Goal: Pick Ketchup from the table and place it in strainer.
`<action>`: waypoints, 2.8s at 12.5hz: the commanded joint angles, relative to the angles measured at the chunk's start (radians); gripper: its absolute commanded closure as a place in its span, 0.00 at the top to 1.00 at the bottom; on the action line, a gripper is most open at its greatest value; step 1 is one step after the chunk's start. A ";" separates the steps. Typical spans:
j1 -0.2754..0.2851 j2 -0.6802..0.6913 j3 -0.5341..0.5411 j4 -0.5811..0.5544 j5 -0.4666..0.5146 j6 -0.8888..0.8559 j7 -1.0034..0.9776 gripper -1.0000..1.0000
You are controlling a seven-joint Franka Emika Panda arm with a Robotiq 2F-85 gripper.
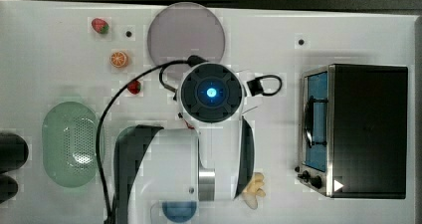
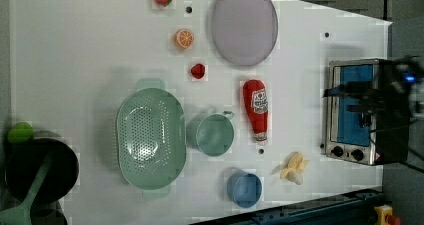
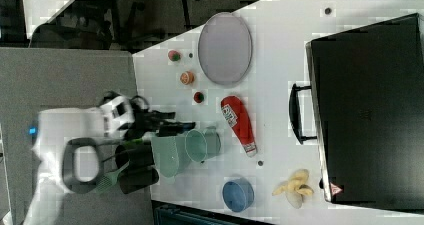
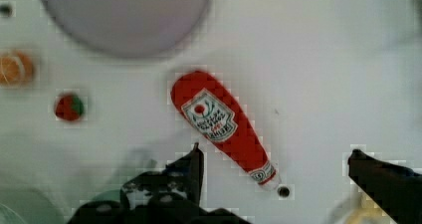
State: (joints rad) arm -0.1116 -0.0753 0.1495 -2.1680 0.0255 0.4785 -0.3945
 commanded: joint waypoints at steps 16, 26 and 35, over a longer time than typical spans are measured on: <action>-0.005 0.409 0.036 -0.224 -0.001 0.613 -0.583 1.00; -0.006 0.276 0.025 -0.229 -0.001 0.623 -0.580 0.54; 0.008 -0.064 0.100 -0.129 0.010 0.122 -0.521 0.54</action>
State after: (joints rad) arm -0.1188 -0.1677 0.2188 -2.3164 0.0363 0.6333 -0.9331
